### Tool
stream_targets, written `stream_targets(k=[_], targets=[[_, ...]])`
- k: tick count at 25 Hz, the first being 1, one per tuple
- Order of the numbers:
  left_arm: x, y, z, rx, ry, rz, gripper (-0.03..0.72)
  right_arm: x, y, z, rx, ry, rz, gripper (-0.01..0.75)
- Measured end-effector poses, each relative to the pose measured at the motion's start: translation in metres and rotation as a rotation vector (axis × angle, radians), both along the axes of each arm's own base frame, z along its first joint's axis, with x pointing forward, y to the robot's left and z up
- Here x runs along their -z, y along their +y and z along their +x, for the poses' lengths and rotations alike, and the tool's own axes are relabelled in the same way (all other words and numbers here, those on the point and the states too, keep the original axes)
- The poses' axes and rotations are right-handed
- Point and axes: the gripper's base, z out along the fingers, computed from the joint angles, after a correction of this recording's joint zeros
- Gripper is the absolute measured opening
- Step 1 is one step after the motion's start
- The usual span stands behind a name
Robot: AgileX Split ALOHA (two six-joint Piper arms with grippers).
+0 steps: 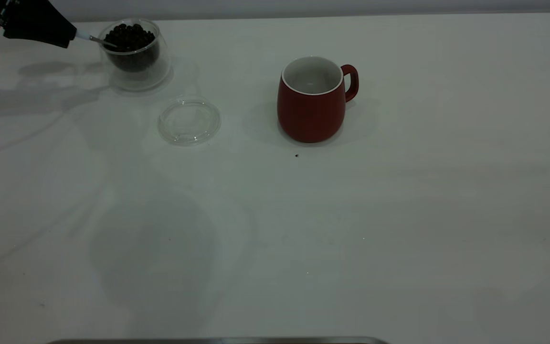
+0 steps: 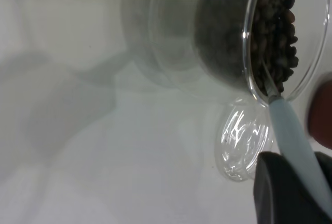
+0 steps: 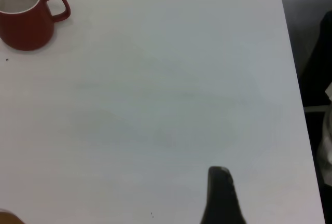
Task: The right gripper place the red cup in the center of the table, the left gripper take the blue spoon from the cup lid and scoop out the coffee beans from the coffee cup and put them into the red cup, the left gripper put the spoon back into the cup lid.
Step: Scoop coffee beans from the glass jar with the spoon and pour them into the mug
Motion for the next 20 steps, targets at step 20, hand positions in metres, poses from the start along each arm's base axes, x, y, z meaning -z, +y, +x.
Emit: stream_targets(k=[20], targets=[[-0.004,0.013,-0.004,0.007,0.0,-0.036,0.122,0.0,0.0,0.0,0.0,0.0,0.0,0.551]])
